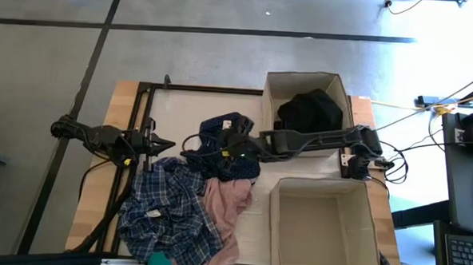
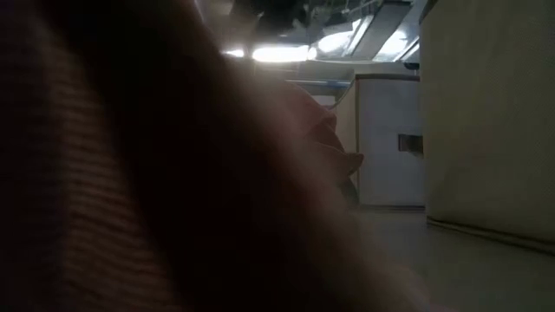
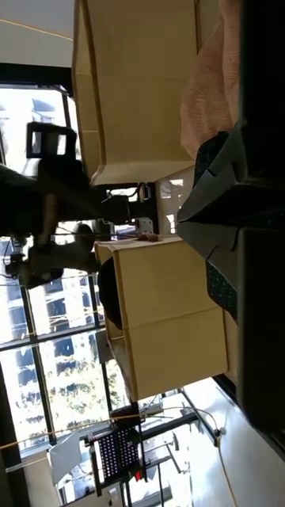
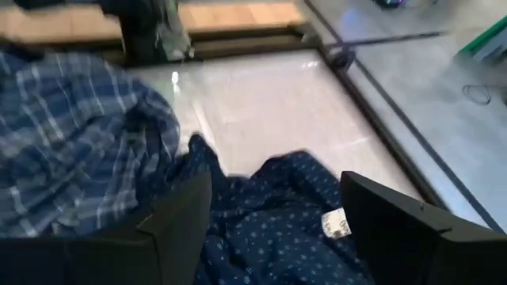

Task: Sort clothes
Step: Put the blue shirt into the bottom laundry organizer

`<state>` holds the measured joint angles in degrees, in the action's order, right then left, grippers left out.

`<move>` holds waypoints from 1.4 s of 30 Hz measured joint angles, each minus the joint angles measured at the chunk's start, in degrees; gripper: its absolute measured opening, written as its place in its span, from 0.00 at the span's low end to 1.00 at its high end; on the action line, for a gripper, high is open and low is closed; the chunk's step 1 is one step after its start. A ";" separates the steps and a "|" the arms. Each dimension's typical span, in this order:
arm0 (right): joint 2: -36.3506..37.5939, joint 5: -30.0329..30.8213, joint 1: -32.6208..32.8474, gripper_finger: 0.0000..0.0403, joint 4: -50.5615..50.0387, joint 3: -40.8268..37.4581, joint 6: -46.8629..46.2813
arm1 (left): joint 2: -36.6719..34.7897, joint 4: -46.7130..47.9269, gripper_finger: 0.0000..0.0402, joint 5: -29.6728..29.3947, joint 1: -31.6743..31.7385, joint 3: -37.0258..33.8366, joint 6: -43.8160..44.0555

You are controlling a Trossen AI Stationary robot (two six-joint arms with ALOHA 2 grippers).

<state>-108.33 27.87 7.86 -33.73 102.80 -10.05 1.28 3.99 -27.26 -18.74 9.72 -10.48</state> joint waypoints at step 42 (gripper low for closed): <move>-23.42 -14.14 -7.17 0.70 -3.23 0.02 -3.03 | 0.05 1.04 0.00 0.00 0.05 -0.02 1.03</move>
<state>-131.75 13.73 0.69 -36.96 102.82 -13.08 1.32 5.02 -27.26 -18.70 9.69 -9.45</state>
